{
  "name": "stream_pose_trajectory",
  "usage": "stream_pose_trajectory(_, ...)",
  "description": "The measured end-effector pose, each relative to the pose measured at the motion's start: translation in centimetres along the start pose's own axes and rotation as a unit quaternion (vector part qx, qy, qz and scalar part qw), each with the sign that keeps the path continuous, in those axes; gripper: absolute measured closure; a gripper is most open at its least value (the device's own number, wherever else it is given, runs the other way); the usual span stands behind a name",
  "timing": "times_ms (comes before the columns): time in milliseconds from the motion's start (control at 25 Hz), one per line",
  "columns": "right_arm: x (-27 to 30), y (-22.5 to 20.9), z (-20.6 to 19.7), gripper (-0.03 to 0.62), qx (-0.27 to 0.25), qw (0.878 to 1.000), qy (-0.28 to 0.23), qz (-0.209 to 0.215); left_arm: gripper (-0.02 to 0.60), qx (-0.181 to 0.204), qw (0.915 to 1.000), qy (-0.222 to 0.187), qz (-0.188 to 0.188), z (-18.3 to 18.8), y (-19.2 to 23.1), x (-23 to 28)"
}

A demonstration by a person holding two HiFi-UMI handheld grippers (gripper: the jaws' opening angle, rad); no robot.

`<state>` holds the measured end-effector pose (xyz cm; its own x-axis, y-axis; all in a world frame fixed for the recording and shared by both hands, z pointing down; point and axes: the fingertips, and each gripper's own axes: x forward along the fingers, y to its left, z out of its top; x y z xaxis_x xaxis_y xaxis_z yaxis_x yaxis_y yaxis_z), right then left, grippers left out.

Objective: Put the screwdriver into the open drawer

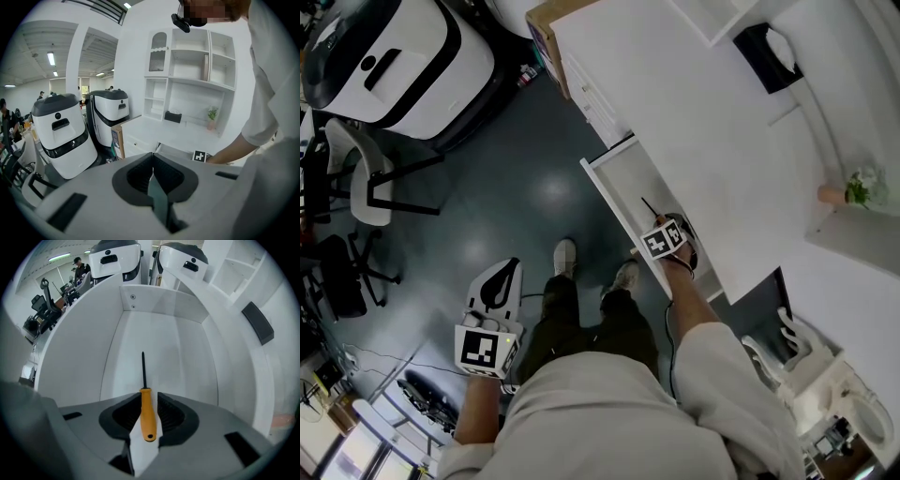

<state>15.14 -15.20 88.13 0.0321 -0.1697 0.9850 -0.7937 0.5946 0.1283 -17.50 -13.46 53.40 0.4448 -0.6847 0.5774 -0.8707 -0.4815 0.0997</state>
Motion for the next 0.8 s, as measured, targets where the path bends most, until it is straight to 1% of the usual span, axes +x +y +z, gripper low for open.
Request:
stream_pose_trajectory(200, -2.6, 0.1, 0.9, 0.494, 0.008, 0.999, -0.034, -0.003, 0.577, 0.006, 0.9998, -0.015, -0.008, 1.0, -0.6, 0.0)
stream_pose_trajectory(320, -4.8, 0.4, 1.6, 0.503, 0.024, 0.998, -0.064, 0.001, 0.577, 0.012, 0.9994, -0.027, -0.017, 1.9, -1.1, 0.1)
stream_pose_trajectory(400, -6.6, 0.5, 2.2, 0.524, 0.034, 0.995, -0.092, 0.005, 0.577, 0.016, 0.9989, -0.035, -0.025, 2.6, -1.7, 0.2)
stream_pose_trajectory(600, -12.1, -0.4, 3.3, 0.556, 0.084, 0.981, -0.173, 0.002, 0.577, 0.033, 0.9968, -0.055, -0.048, 4.7, -3.5, 0.7)
stream_pose_trajectory(800, -17.1, -1.9, 2.8, 0.574, 0.124, 0.965, -0.232, -0.009, 0.577, 0.049, 0.9933, -0.073, -0.074, 6.5, -5.9, 1.5)
